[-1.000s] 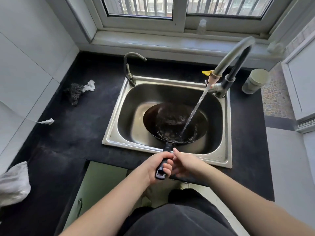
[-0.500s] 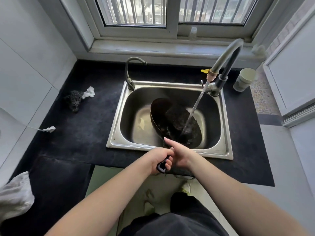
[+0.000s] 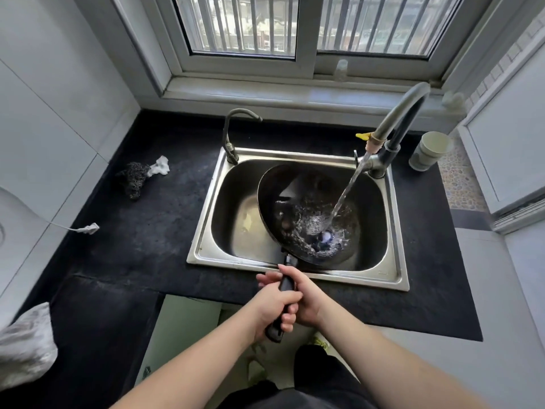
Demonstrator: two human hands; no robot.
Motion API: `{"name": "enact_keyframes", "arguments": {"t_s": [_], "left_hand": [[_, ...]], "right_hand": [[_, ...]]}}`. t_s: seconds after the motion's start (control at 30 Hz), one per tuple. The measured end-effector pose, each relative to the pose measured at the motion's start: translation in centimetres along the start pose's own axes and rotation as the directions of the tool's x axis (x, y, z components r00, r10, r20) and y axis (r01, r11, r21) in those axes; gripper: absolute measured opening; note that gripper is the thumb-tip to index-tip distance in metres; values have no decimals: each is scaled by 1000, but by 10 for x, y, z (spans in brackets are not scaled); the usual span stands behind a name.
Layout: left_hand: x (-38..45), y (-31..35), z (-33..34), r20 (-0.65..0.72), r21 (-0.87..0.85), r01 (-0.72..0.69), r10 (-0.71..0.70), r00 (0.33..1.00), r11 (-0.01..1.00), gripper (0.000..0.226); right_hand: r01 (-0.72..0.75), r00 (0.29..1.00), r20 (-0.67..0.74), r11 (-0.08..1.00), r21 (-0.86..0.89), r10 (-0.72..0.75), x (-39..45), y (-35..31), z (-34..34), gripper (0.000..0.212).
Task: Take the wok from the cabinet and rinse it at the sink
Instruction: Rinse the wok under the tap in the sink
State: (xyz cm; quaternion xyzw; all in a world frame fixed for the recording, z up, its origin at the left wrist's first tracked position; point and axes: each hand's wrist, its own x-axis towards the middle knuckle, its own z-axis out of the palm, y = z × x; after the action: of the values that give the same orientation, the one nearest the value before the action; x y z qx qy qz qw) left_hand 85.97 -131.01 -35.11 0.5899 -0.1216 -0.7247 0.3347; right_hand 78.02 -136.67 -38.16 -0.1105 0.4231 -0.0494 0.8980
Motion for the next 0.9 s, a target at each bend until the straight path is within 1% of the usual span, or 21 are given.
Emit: {"name": "enact_keyframes", "arguments": {"t_s": [0.07, 0.1, 0.2, 0.3, 0.4, 0.47, 0.53, 0.63, 0.8, 0.9], "left_hand": [[-3, 0, -1, 37, -25, -2, 2, 999, 1000, 9], [-4, 2, -2, 57, -41, 0, 3, 998, 999, 10], [-8, 9, -7, 113, -89, 13, -3, 994, 996, 18], [-9, 16, -9, 143, -142, 45, -25, 989, 989, 25], [-9, 20, -11, 156, -223, 77, -43, 987, 972, 29], [-10, 20, -12, 162, -280, 98, -53, 985, 955, 31], [-10, 18, -13, 177, -343, 126, -67, 982, 931, 33], [-11, 12, -14, 211, -402, 166, -85, 974, 900, 38], [-14, -1, -17, 265, -473, 192, -69, 962, 860, 50], [-16, -11, -18, 298, -478, 190, -46, 954, 857, 57]], "right_hand": [[23, 1000, 19, 998, 60, -25, 1, -2, 4, 37], [21, 1000, 16, 998, 61, -22, -1, -3, 7, 36], [-24, 999, -44, 999, 29, 26, -3, -7, 10, 43], [-16, 993, -117, 999, 36, 20, -1, -11, 15, 45], [-12, 985, -171, 1000, -1, 11, 3, -13, 19, 45], [-6, 979, -203, 1000, -18, 3, 3, -14, 21, 41], [17, 970, -242, 1000, -23, -22, 1, -12, 23, 33], [47, 958, -280, 998, -33, -55, -2, -9, 24, 32], [52, 931, -351, 987, -154, -103, -5, -2, 25, 32], [87, 929, -334, 972, -216, -158, -5, 5, 23, 31]]}}
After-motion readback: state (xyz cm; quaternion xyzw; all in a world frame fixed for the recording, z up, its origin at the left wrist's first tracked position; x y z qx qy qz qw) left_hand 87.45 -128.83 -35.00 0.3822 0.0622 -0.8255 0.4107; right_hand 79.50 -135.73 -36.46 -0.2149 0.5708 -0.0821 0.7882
